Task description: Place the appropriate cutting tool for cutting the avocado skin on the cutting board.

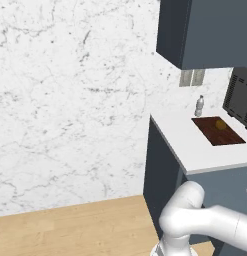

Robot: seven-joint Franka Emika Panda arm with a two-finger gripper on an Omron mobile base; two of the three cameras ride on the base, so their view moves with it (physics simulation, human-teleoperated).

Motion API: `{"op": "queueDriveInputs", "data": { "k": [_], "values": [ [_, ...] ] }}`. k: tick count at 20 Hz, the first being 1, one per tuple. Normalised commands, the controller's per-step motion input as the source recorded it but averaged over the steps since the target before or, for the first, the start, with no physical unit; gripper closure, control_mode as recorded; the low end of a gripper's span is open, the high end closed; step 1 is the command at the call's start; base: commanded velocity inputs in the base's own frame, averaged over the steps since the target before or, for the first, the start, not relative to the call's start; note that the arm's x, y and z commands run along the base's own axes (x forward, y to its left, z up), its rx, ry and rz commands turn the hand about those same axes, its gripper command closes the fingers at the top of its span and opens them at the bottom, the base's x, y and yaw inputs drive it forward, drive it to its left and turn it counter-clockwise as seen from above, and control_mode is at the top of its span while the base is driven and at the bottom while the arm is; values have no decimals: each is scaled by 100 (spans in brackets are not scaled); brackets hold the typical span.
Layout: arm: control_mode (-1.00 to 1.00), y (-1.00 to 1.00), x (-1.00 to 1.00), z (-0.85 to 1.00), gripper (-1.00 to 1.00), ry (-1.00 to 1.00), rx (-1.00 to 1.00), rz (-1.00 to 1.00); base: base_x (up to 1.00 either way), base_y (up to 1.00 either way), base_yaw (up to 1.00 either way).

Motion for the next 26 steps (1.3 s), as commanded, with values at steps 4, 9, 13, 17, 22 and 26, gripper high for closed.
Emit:
{"op": "queueDriveInputs", "data": {
  "k": [4, 9, 13, 17, 22, 26],
  "values": [
    [-100, -19, 28, 3, -100, -11, -5, 0, 0, 0, 0],
    [-100, -8, 23, 0, -100, -13, -4, 0, 0, 0, 0],
    [-100, -19, 17, 0, -100, -5, -1, 1, 0, 0, 0],
    [-100, -27, 12, 0, -100, -1, 0, 5, 0, 0, 0],
    [-100, -11, 20, -6, -100, -6, 0, 12, 0, 0, 0],
    [-100, 0, 26, -10, -100, -5, 0, 15, 0, 0, 0]
  ]
}}
